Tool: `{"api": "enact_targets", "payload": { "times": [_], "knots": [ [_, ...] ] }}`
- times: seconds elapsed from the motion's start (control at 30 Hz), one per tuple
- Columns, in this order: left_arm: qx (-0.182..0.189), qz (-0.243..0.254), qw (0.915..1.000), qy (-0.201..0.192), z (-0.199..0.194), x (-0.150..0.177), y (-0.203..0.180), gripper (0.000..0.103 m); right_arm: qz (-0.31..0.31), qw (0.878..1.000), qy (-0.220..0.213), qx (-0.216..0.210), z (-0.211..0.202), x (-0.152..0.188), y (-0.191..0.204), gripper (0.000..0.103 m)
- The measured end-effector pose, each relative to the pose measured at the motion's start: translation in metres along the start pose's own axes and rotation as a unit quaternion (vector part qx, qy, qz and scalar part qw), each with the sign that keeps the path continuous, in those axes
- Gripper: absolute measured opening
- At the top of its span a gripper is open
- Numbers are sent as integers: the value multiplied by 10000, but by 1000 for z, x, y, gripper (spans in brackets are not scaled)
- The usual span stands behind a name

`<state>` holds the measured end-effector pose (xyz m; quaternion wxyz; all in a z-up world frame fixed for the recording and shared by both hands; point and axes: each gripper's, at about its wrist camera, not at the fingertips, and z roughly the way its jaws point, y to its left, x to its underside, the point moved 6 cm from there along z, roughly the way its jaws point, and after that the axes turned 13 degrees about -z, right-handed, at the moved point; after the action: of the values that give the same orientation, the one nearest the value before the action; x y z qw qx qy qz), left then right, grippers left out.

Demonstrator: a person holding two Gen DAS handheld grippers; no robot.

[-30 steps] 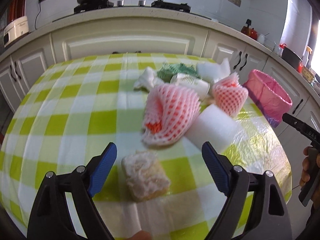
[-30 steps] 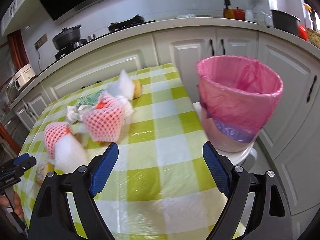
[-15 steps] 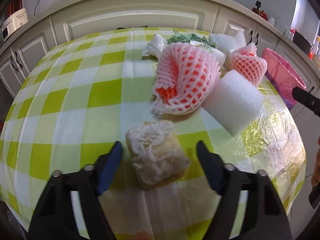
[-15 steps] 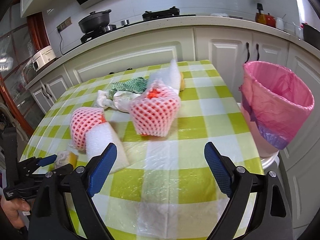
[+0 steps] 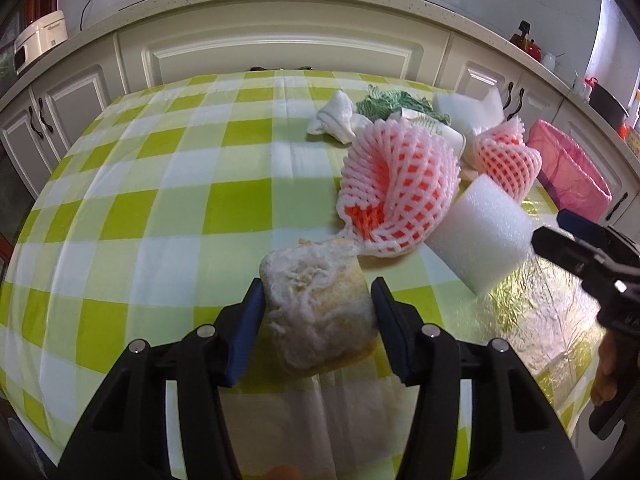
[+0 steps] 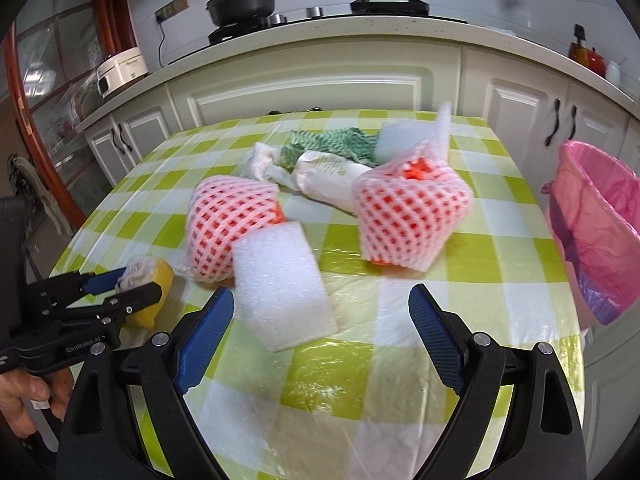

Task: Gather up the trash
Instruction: 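Move back to the table and grasp the beige sponge block with the left gripper, then grasp the white foam block with the right gripper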

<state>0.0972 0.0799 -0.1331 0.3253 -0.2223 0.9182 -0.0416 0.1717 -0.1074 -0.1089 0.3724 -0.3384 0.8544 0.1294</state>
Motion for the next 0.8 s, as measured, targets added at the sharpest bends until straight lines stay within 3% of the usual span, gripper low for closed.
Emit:
{"api": "enact_targets", "payload": {
  "times": [0.17, 0.23, 0.37, 0.8],
  "knots": [
    [36, -25, 10000, -80, -6, -6, 1, 53, -100, 9998, 103, -107, 13, -3, 11, 83],
    [50, -24, 9999, -111, -8, -9, 1, 53, -136, 9997, 160, -115, 18, -4, 13, 70],
    [74, -27, 9998, -157, -11, -12, -1, 53, -132, 9992, 323, -180, 27, -1, 14, 55],
    [242, 157, 9986, -436, -36, -28, -26, 53, 94, 9999, 53, -100, -7, 1, -4, 53]
  ]
}}
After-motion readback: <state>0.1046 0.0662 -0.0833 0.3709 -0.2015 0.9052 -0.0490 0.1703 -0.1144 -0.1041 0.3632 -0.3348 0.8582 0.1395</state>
